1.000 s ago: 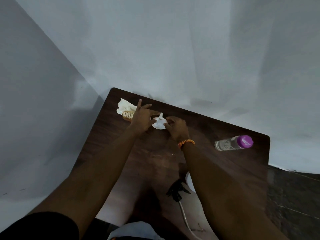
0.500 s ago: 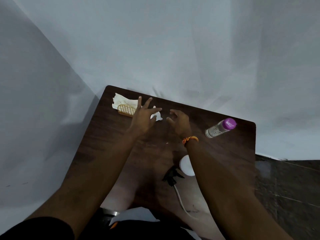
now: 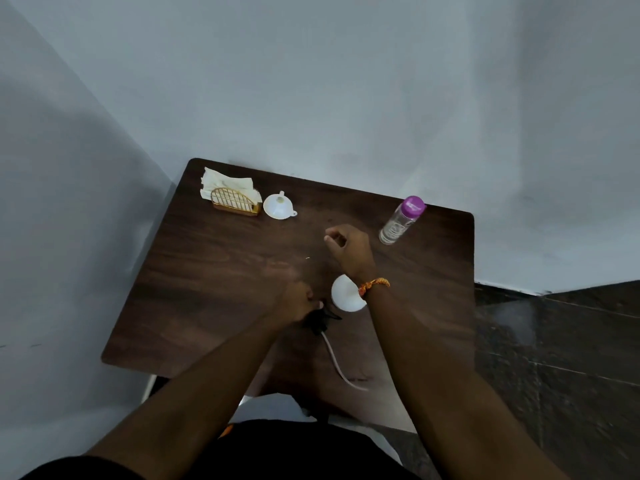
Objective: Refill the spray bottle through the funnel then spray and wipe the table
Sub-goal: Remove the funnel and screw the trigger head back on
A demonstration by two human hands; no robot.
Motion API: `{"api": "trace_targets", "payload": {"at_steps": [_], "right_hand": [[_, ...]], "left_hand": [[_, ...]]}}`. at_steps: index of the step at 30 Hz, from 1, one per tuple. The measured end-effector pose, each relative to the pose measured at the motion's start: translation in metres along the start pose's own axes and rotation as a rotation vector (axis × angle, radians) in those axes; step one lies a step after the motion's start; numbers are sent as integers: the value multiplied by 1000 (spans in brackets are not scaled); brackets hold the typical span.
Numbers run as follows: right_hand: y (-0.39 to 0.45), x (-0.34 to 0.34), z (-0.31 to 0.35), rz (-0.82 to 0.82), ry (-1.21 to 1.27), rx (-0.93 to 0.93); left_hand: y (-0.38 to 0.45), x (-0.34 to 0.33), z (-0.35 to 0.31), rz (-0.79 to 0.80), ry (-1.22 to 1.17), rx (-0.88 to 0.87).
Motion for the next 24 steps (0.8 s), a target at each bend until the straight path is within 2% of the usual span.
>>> {"api": "trace_targets", "payload": {"at_steps": [3,8,14,19,24], "right_hand": [[-18,4,-7,21,-6,20],[-43,14,-17,40,-17,45],[-60,21,-24,61,-24,93],[-74,25,-23,41,4,146],[-84,27,-21,47,-1,194]], "left_hand": [[-7,-29,12,28,-6,60],[-1,-52,31,-173,29,145],[-26,-58,12,-261,18,256],[-34,-77,35,-362,-139,436],[-35,-88,58,-425,-289,476]]}}
Point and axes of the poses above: each hand's wrist, its own y-axis towards the middle knuckle, its own x-axis out of the back of the hand, z = x × y, the point moved 7 cm from there along y, towards the middle knuckle, and after that the axes turned 14 degrees about -y, right-handed, at the moved point
